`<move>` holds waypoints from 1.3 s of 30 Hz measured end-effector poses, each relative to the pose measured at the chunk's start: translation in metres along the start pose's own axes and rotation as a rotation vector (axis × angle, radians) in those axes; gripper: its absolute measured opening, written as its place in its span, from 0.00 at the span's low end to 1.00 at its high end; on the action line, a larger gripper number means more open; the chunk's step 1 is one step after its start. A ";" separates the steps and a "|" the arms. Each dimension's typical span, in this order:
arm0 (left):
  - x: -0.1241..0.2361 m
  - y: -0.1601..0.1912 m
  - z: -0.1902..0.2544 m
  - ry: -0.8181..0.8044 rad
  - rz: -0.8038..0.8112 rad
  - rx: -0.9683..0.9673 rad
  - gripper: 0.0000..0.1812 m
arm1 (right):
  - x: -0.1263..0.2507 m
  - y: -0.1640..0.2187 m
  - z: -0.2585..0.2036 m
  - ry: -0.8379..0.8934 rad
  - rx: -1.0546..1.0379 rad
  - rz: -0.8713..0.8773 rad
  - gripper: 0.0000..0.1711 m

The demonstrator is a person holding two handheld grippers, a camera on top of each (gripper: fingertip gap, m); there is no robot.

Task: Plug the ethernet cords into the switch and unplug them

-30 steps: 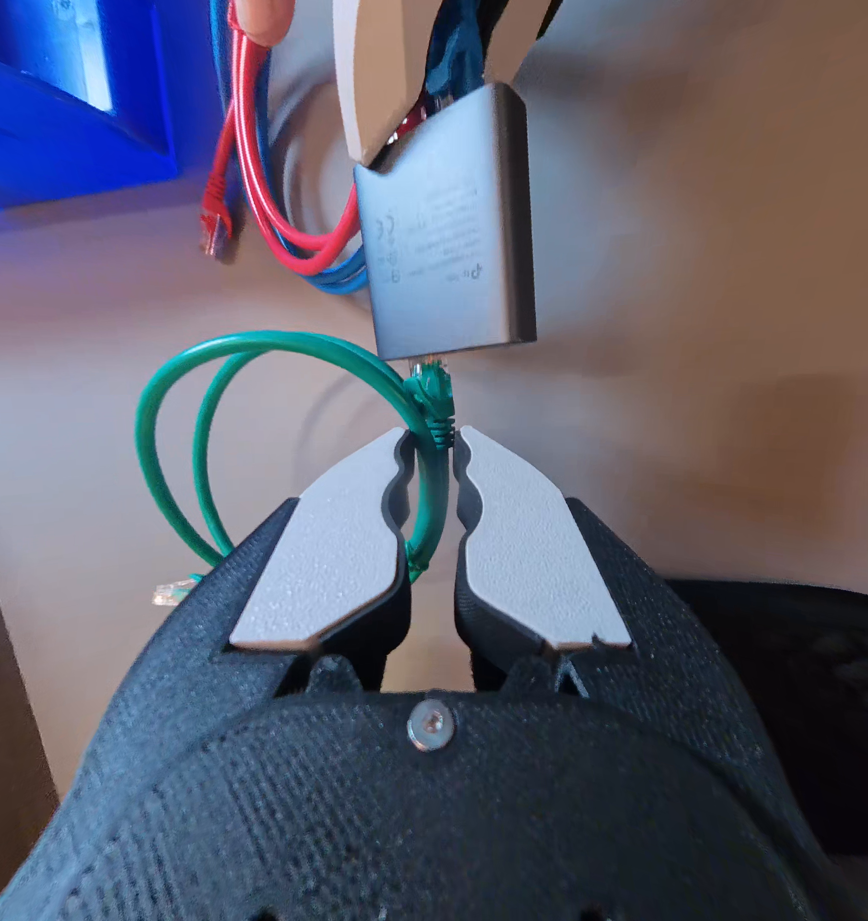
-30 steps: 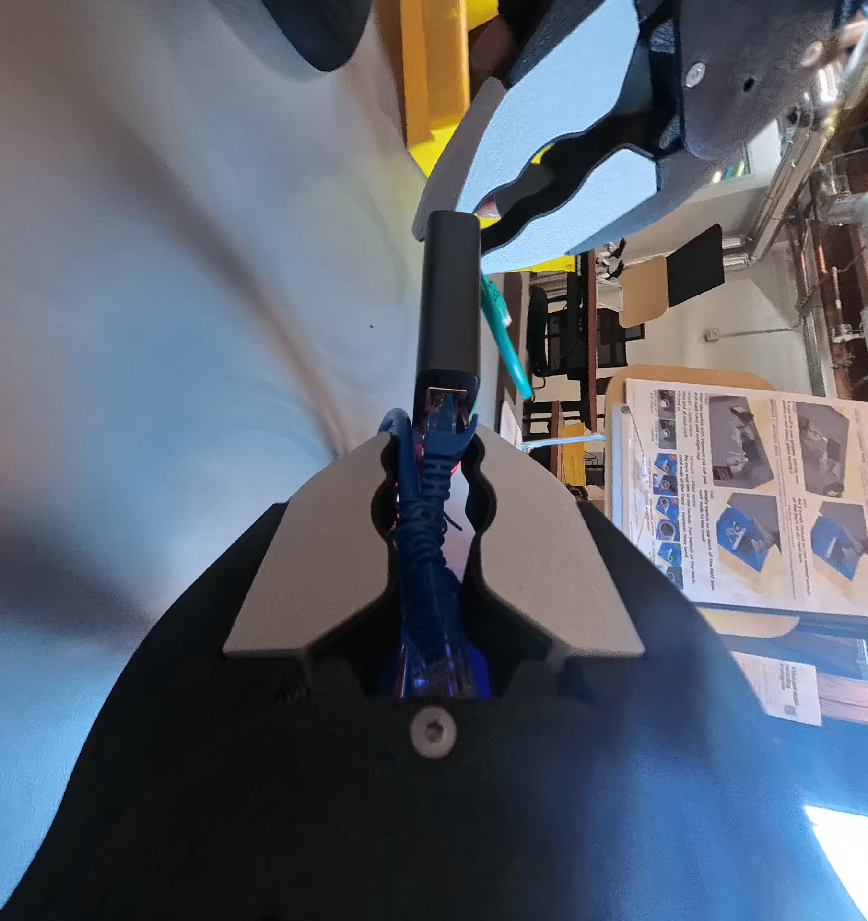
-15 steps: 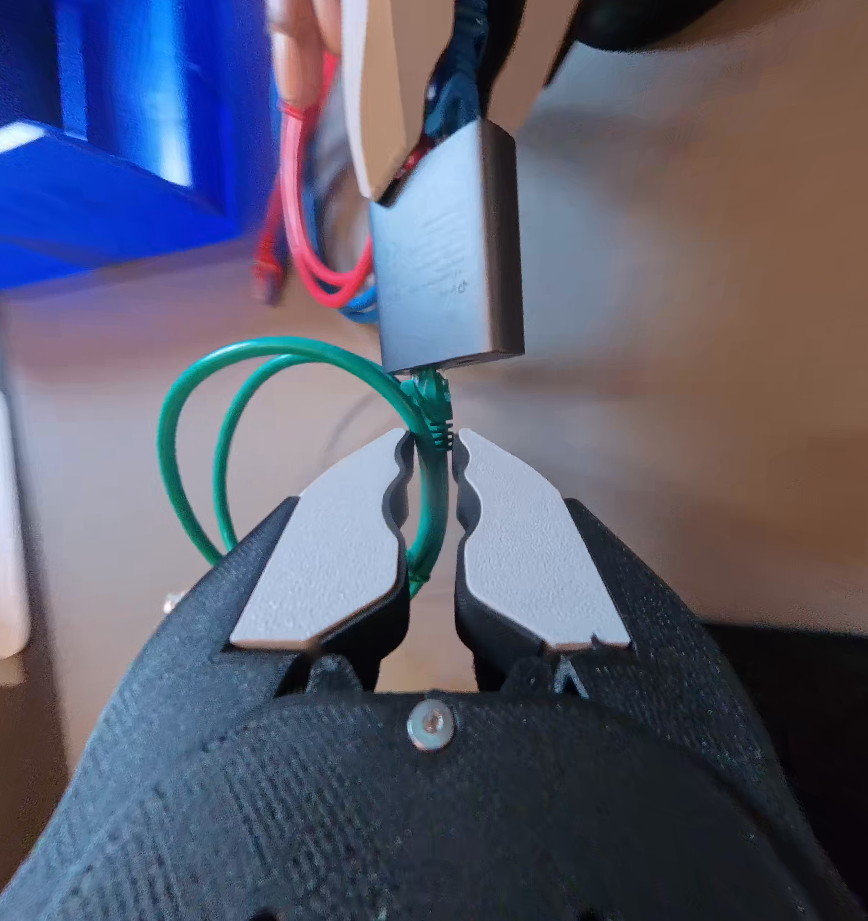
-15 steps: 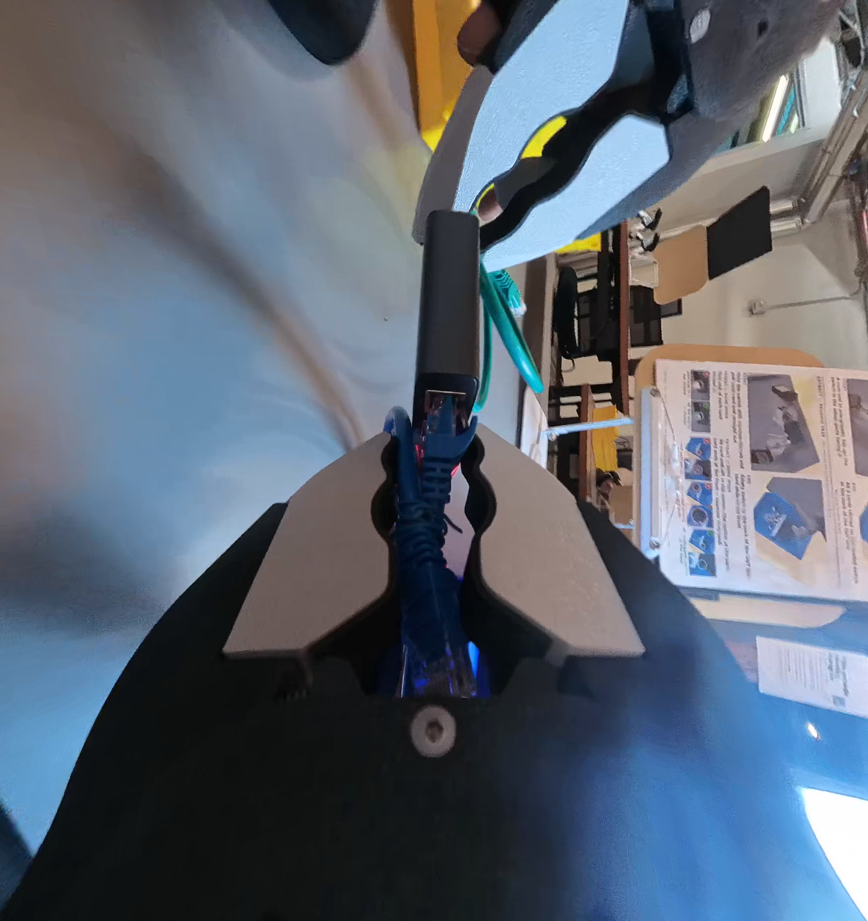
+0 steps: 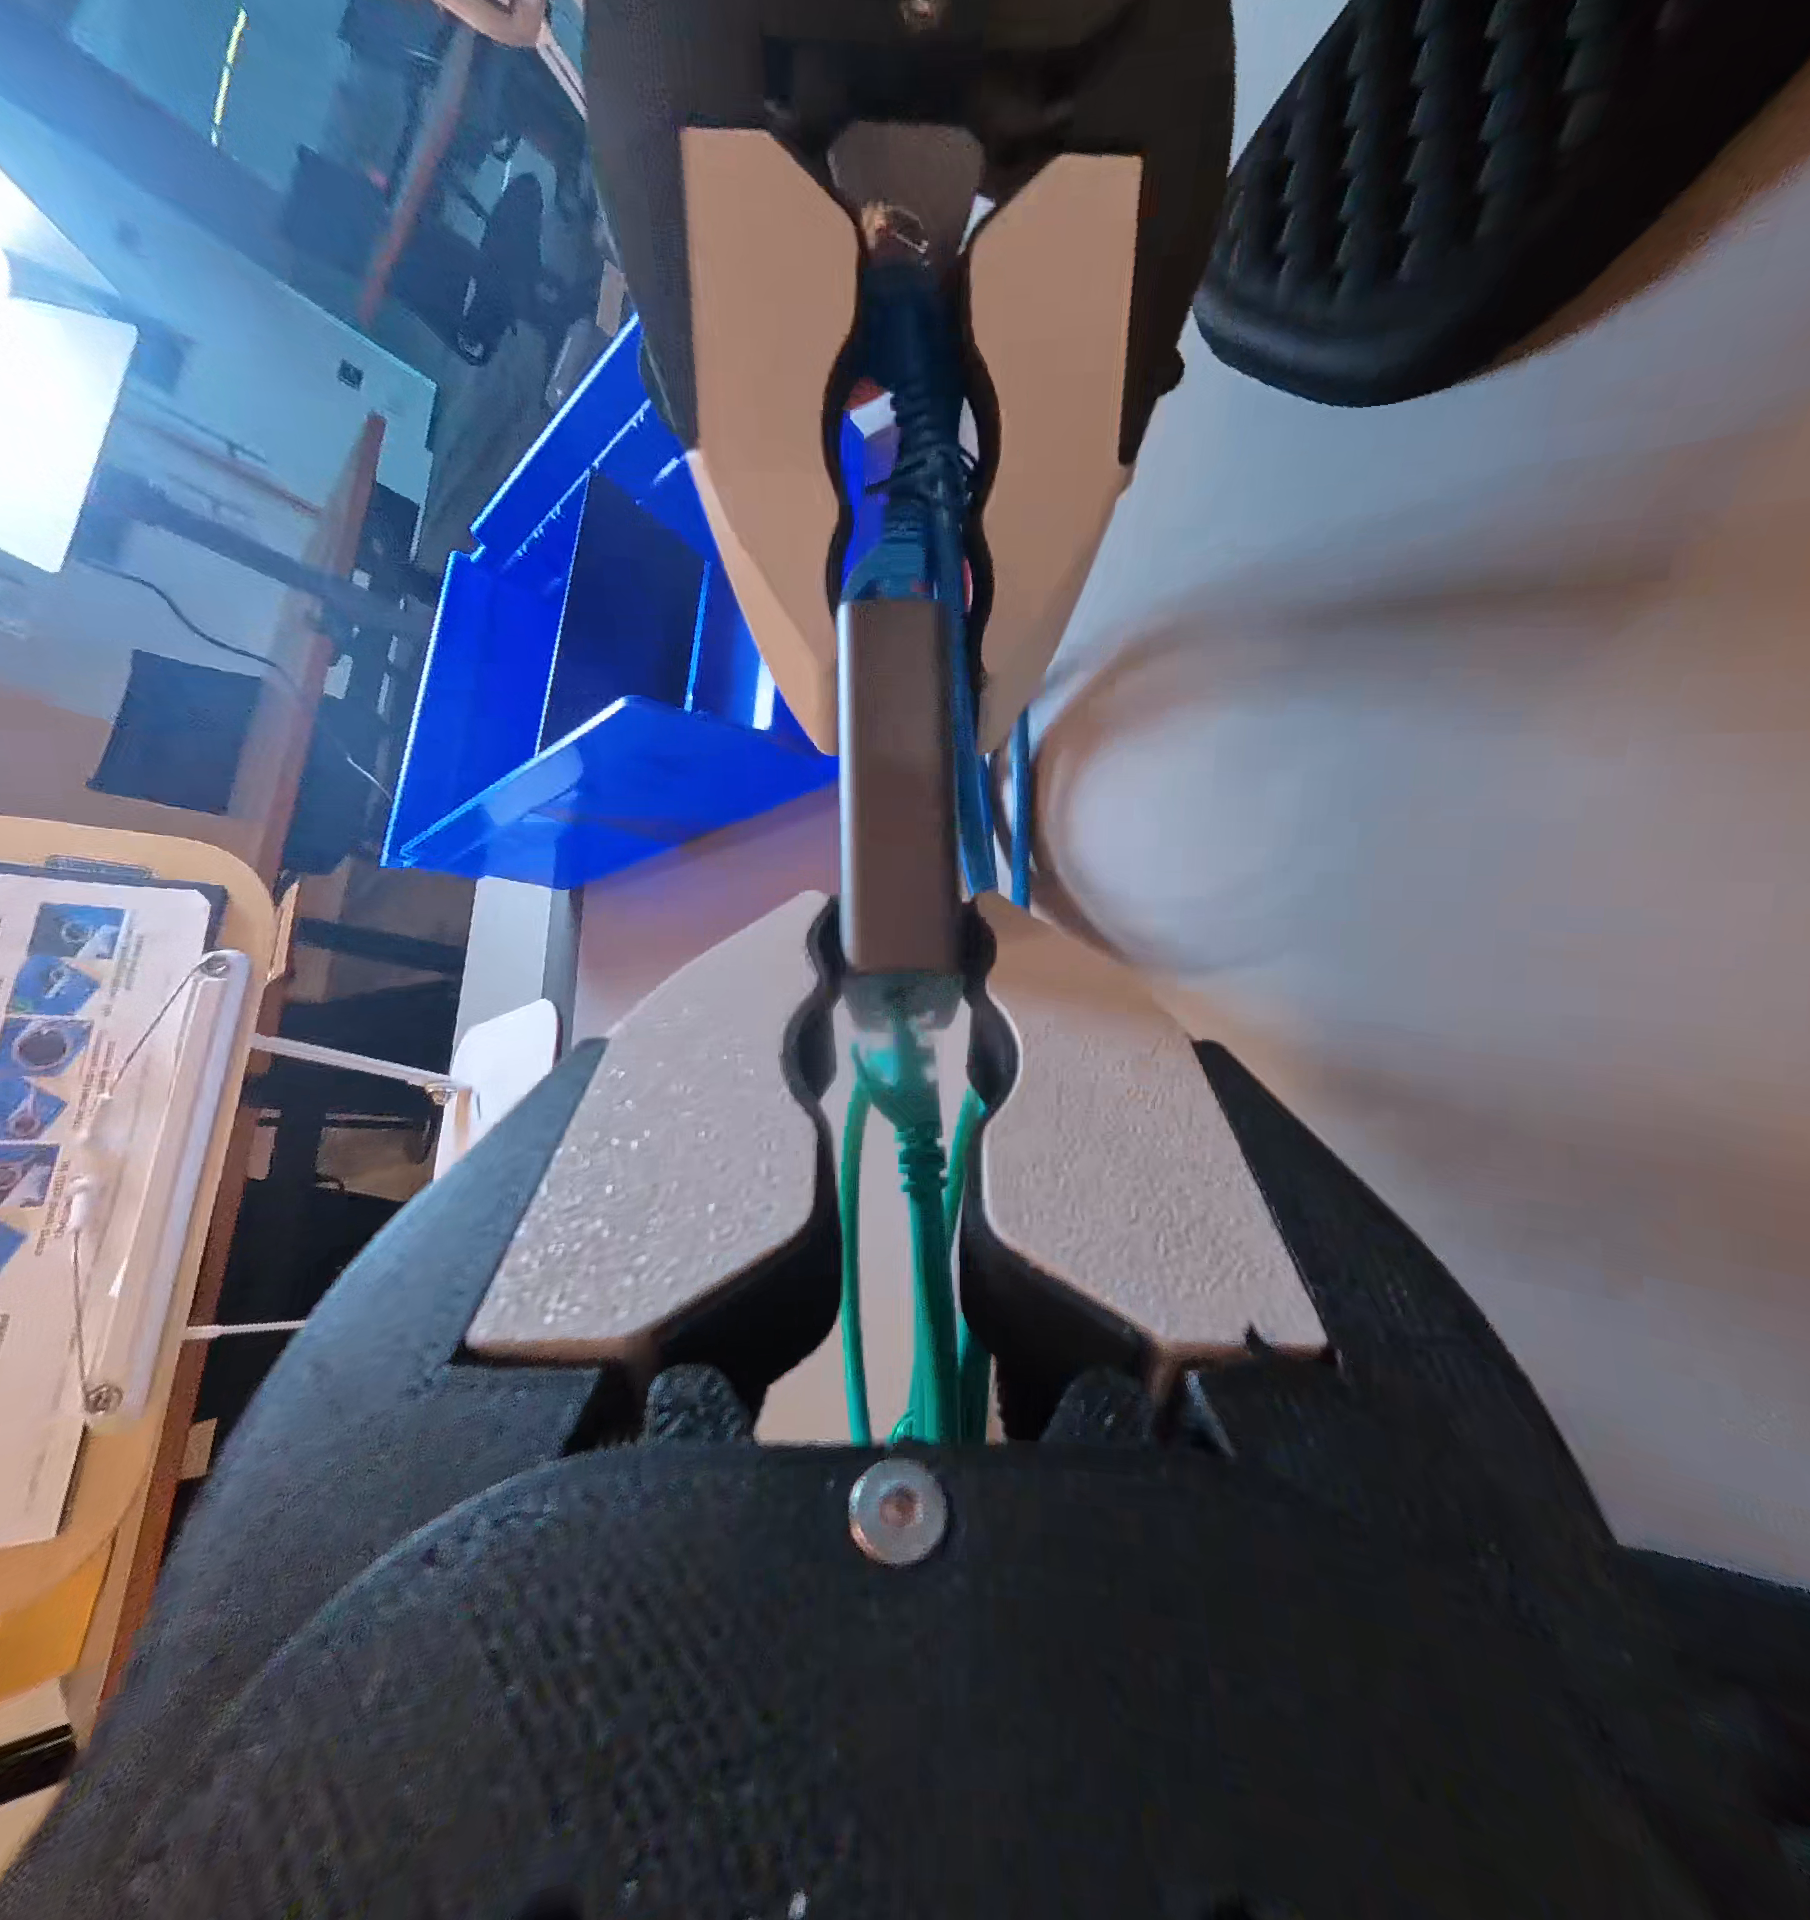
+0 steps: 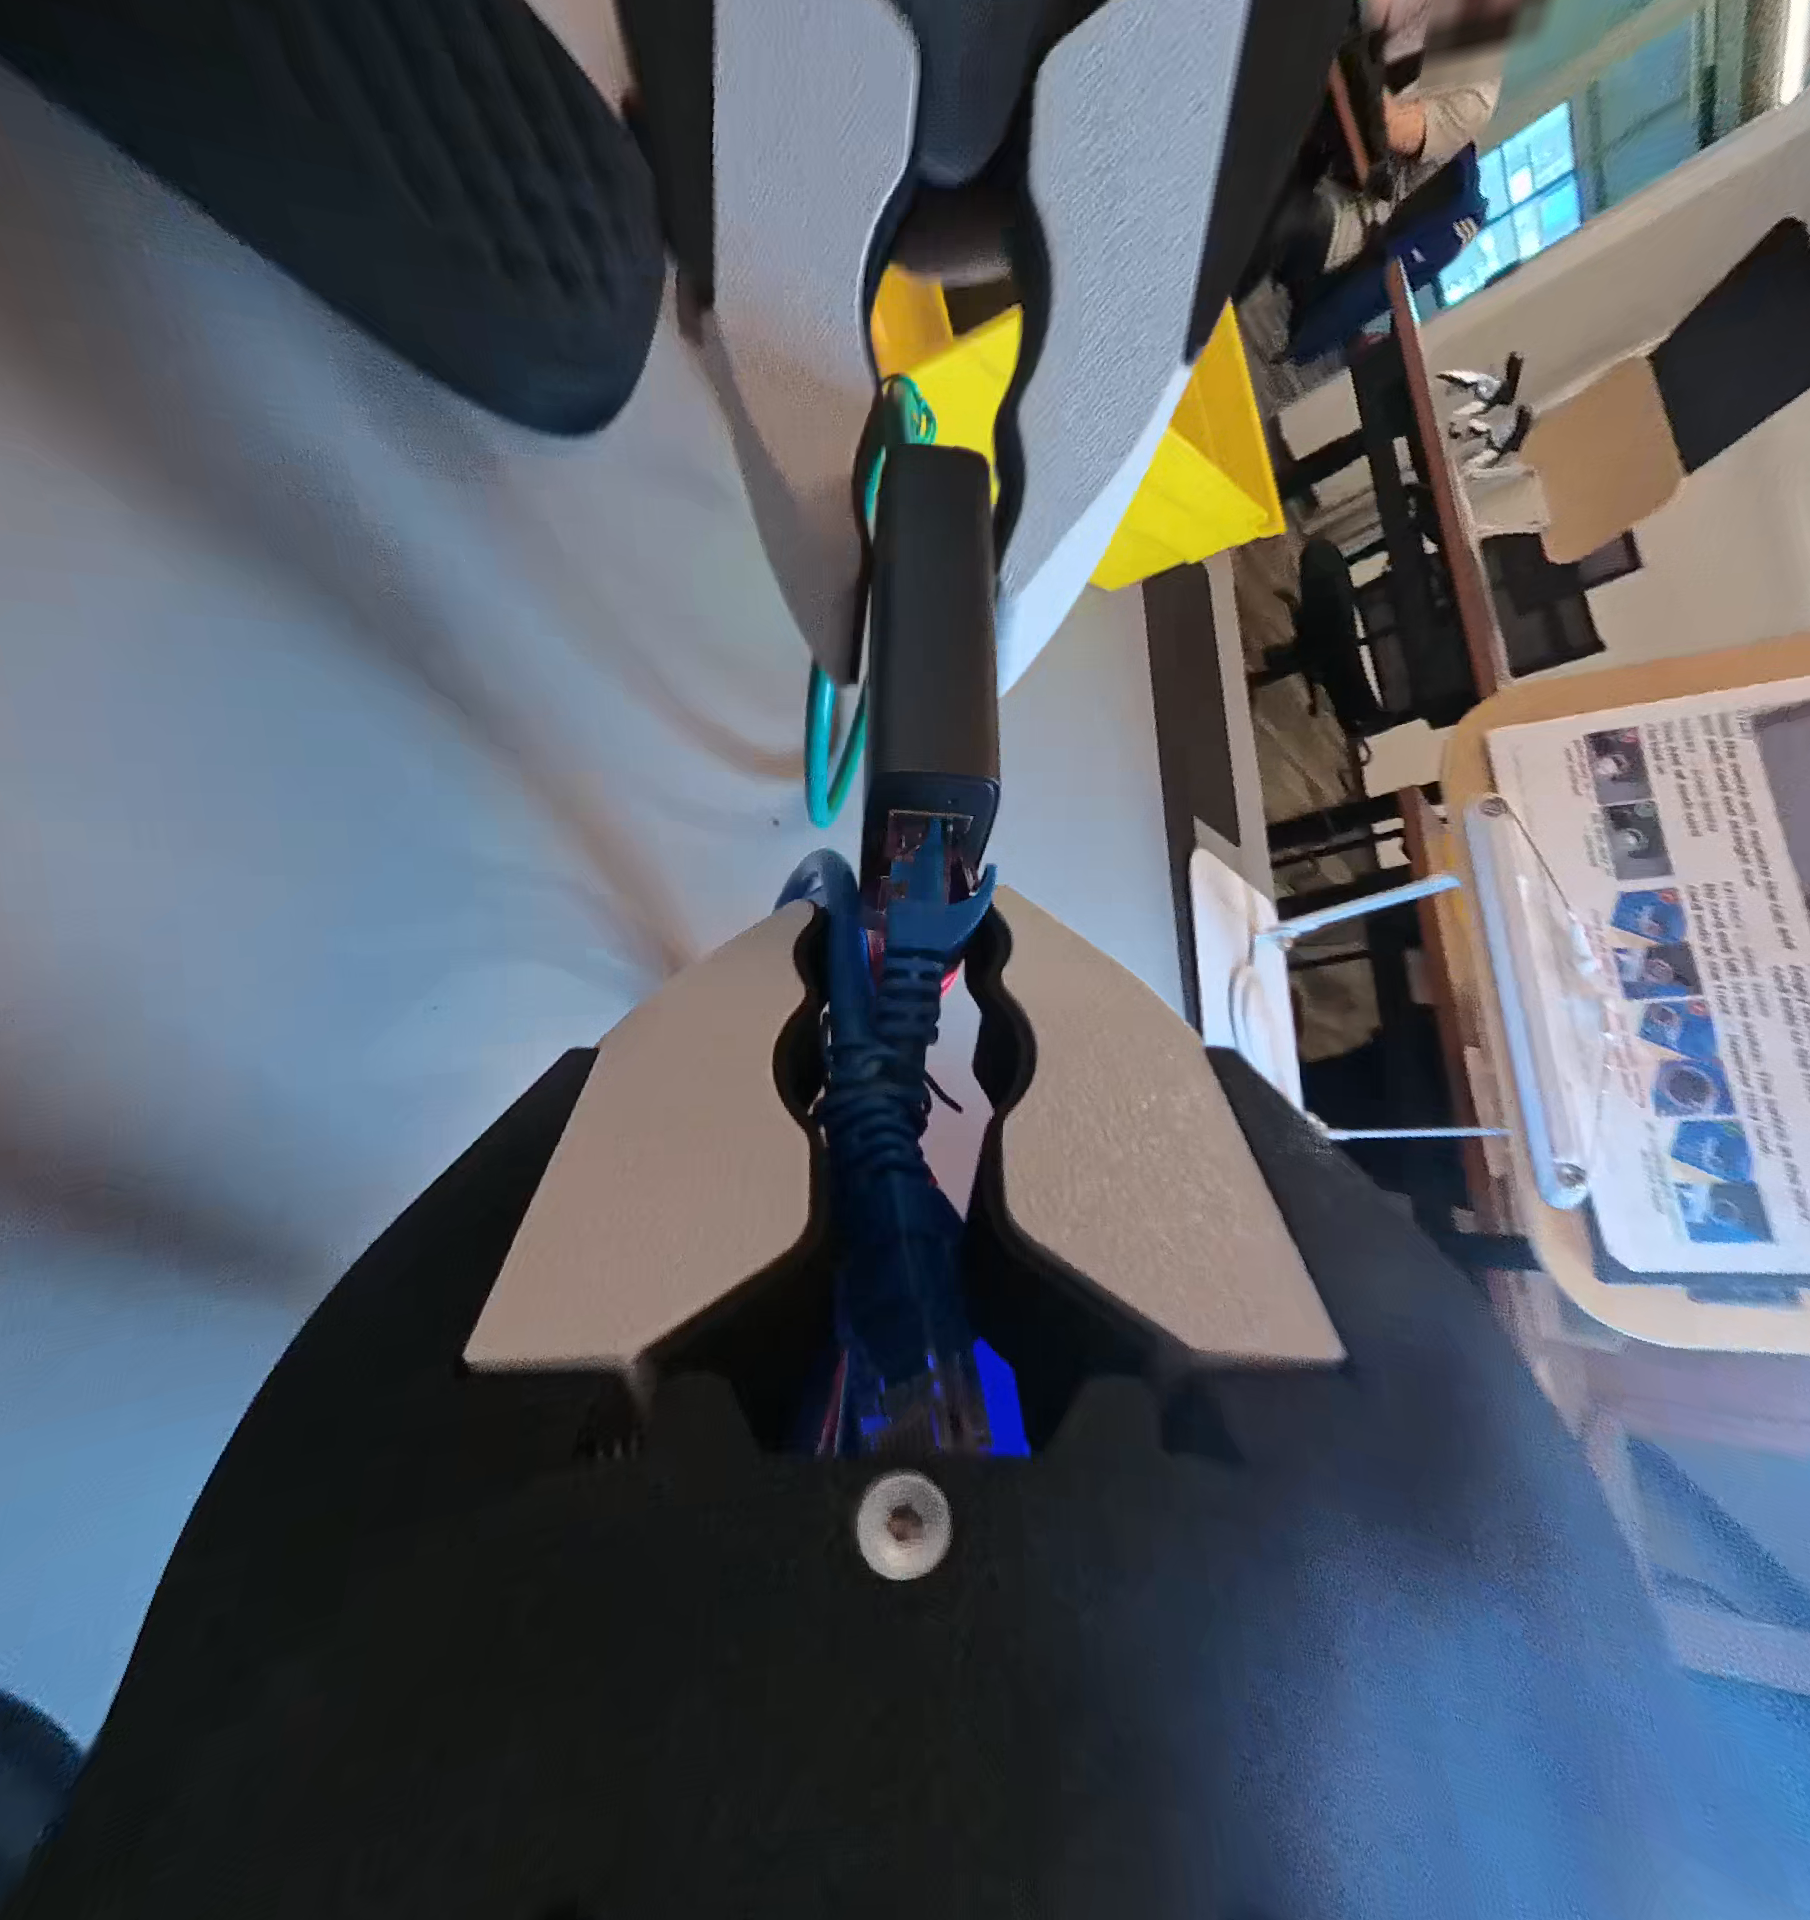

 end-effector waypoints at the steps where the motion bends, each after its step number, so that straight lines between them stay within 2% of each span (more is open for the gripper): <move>1: 0.001 0.000 -0.001 0.001 0.004 0.014 0.12 | 0.000 -0.001 0.003 -0.019 -0.008 -0.011 0.15; 4: 0.003 0.001 -0.010 0.003 -0.057 0.057 0.12 | 0.005 0.001 0.018 -0.033 -0.008 -0.125 0.19; 7: 0.001 -0.008 -0.021 0.006 -0.091 0.053 0.12 | 0.016 -0.015 0.034 -0.061 0.015 -0.186 0.24; 10: -0.005 -0.023 -0.033 0.009 -0.112 0.031 0.12 | 0.015 -0.038 0.042 -0.062 0.063 -0.210 0.21; 11: -0.007 -0.029 -0.037 0.003 -0.104 0.021 0.12 | 0.014 -0.040 0.044 -0.056 0.087 -0.252 0.12; 13: -0.007 -0.034 -0.044 -0.012 -0.075 0.027 0.12 | 0.014 -0.037 0.052 -0.049 0.142 -0.330 0.12; 15: -0.001 -0.038 -0.051 -0.044 -0.009 0.035 0.12 | 0.018 -0.039 0.062 -0.040 0.114 -0.320 0.12; 19: 0.016 -0.046 -0.068 -0.175 0.060 -0.015 0.11 | 0.028 -0.047 0.087 -0.009 0.106 -0.318 0.12; 21: 0.030 -0.049 -0.078 -0.242 0.091 -0.013 0.08 | 0.033 -0.049 0.104 0.014 0.123 -0.342 0.12; 25: 0.079 -0.048 -0.096 -0.444 0.211 0.040 0.10 | 0.053 -0.047 0.150 0.089 0.128 -0.388 0.11; 27: 0.105 -0.043 -0.097 -0.543 0.283 0.083 0.09 | 0.062 -0.039 0.177 0.143 0.109 -0.402 0.11; 29: 0.116 -0.033 -0.089 -0.527 0.320 0.131 0.07 | 0.068 -0.024 0.204 0.200 0.084 -0.419 0.11; 33: 0.084 0.006 -0.053 -0.330 0.231 0.278 0.11 | 0.063 0.023 0.250 0.303 0.027 -0.397 0.11; 39: 0.038 0.065 -0.002 -0.153 0.222 0.479 0.10 | 0.029 0.102 0.279 0.410 -0.097 -0.187 0.12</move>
Point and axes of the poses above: each gripper's, where its closed fingertips meet, x back along the fingers, y out of its underside, z = x × y across the jaws, the point moved 6 cm from there along x, back along the fingers, and after that the axes turned 9 degrees about y, right-handed, at the moved point
